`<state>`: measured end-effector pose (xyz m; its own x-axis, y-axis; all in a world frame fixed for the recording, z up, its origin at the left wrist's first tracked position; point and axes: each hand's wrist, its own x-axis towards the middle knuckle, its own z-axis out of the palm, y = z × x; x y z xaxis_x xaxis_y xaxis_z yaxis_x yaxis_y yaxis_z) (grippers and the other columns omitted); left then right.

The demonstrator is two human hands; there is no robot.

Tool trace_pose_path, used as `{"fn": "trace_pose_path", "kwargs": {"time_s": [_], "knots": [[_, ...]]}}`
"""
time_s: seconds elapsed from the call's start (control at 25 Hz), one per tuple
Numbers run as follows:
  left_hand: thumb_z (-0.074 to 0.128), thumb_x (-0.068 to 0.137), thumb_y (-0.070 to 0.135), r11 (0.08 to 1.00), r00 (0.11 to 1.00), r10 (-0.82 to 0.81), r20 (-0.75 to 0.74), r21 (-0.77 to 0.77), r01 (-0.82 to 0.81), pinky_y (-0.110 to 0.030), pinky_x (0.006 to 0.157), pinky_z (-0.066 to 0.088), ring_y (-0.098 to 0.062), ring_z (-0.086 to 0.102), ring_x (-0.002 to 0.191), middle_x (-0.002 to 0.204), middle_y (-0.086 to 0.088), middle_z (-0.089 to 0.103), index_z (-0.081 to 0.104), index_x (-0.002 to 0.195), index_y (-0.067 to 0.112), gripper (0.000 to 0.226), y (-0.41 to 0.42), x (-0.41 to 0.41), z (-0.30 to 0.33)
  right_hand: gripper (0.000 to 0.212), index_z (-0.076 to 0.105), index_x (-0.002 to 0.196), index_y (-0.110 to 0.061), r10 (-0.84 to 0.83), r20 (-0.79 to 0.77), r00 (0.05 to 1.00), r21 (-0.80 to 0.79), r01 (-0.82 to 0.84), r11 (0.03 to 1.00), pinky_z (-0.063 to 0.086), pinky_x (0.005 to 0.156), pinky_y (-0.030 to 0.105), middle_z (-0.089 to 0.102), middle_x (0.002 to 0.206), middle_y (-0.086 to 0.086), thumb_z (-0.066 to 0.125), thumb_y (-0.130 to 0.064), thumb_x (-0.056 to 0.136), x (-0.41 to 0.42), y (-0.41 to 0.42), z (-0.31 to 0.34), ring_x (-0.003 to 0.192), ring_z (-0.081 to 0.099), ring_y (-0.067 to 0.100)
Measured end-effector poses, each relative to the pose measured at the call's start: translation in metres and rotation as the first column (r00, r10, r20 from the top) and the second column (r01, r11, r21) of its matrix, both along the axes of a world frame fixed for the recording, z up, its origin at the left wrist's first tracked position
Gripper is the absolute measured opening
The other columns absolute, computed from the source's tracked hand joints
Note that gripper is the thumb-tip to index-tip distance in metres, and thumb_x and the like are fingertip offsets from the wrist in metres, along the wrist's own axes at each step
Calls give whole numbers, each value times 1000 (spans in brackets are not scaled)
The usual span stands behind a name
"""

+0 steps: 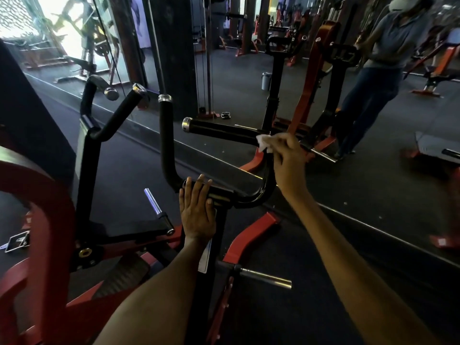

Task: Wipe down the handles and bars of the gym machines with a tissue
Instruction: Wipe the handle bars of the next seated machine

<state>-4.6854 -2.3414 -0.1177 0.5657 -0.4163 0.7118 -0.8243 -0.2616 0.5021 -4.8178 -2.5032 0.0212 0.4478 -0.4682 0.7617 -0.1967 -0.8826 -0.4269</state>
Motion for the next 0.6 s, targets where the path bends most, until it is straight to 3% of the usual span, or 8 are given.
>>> {"fn": "trace_pose_path", "kwargs": {"time_s": [0.16,0.24,0.32,0.4,0.48,0.6], "knots": [[16,103,39,1000,1000,-3,-1,1,3,-38,121,0,-27,19,145,150,-7,39,43,138,19,48,-1,0,-1,30,57,120,0,-23,-115,993,59,30,998,46,95,28,53,108,-3,46,-10,94,-39,42,-61,106,45,-8],[20,102,36,1000,1000,3,4,6,-3,-38,121,1,-27,20,146,150,-7,40,44,138,19,46,-1,1,-2,27,61,113,1,15,-199,980,-53,-26,998,50,92,30,55,113,6,51,-9,90,-44,54,-62,109,51,4],[24,99,30,1000,1000,4,-8,10,-4,-38,121,1,-26,19,146,150,-7,40,46,137,18,45,-1,2,-1,26,63,110,1,-1,-192,981,-56,-9,998,51,92,31,54,114,15,56,-6,86,-32,37,-33,105,55,20],[25,99,29,1000,1000,-1,-18,11,1,-40,121,2,-25,18,146,150,-7,40,47,137,17,46,-2,2,-2,29,60,116,1,-45,-216,975,-78,29,997,53,89,35,53,113,15,58,-5,88,-20,13,-6,101,57,23],[24,99,29,1000,1000,0,-5,10,0,-41,121,3,-26,18,147,150,-7,40,47,137,16,47,-1,1,-3,29,58,118,0,-64,-249,966,-114,36,993,56,77,34,55,102,13,56,-7,90,-21,2,-2,90,59,22],[25,99,28,1000,1000,5,-4,11,-4,-39,121,2,-27,19,146,150,-7,40,46,138,17,45,-2,1,-2,23,63,108,-4,-106,-310,945,-185,49,981,54,73,26,58,95,9,54,-4,88,-34,46,-43,86,57,21]]}}
